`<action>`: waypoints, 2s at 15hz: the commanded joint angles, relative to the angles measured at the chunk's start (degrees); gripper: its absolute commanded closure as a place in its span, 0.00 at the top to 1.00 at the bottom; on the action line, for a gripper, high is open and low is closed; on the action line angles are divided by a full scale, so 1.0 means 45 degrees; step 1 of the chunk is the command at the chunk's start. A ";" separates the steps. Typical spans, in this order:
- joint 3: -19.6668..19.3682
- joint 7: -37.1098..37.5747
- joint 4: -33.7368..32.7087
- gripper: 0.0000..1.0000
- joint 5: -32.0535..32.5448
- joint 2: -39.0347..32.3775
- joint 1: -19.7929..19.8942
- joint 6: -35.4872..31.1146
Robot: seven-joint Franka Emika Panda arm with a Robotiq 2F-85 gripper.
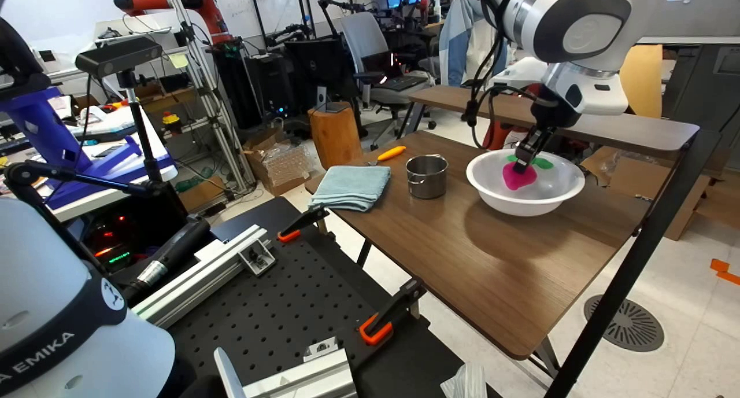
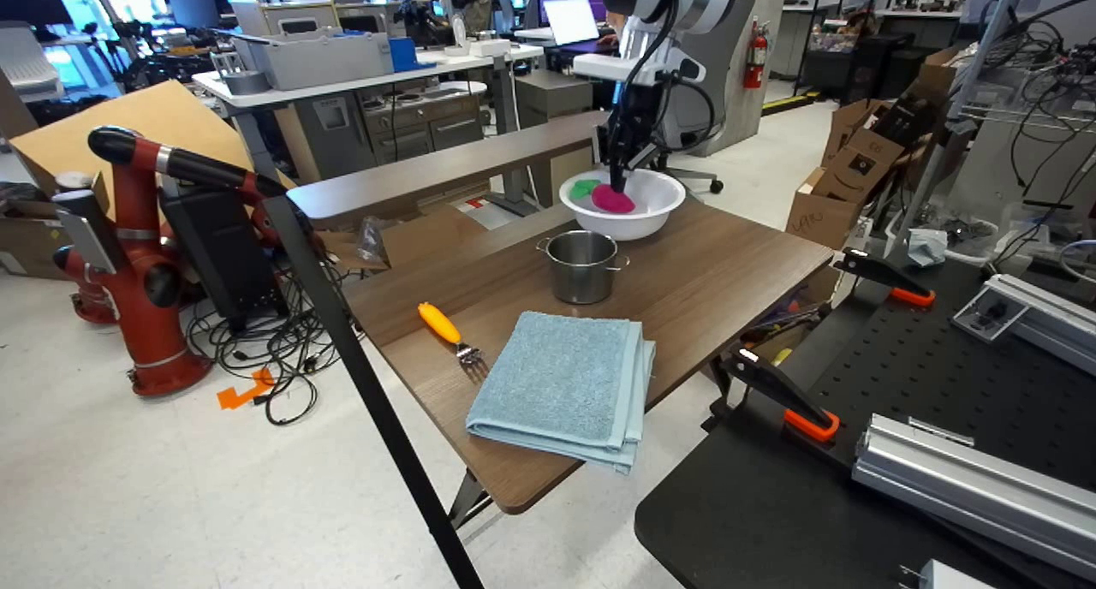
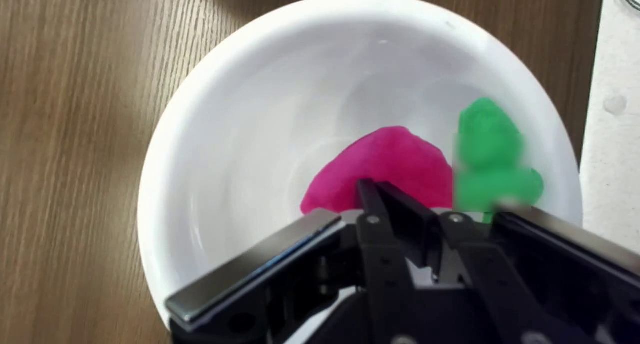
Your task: Put the red plush toy in the white basin
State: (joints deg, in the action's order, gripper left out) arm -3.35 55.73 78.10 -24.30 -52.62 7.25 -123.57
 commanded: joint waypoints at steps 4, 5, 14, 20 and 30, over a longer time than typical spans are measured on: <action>0.0196 0.0561 -0.1555 0.01 -0.0039 -0.1085 0.0085 0.0774; 0.0221 0.0592 -0.1706 0.01 -0.0032 -0.1188 0.0088 0.0856; 0.0392 0.0561 -0.2196 0.81 -0.0100 -0.1315 0.0151 0.1255; 0.0713 -0.0223 -0.1208 1.00 -0.0367 -0.0244 0.0284 0.1082; 0.0900 -0.2176 0.2354 1.00 -0.1530 0.4294 0.0212 0.0601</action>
State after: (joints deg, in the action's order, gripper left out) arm -0.53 50.24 80.83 -27.86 -39.48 7.41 -118.72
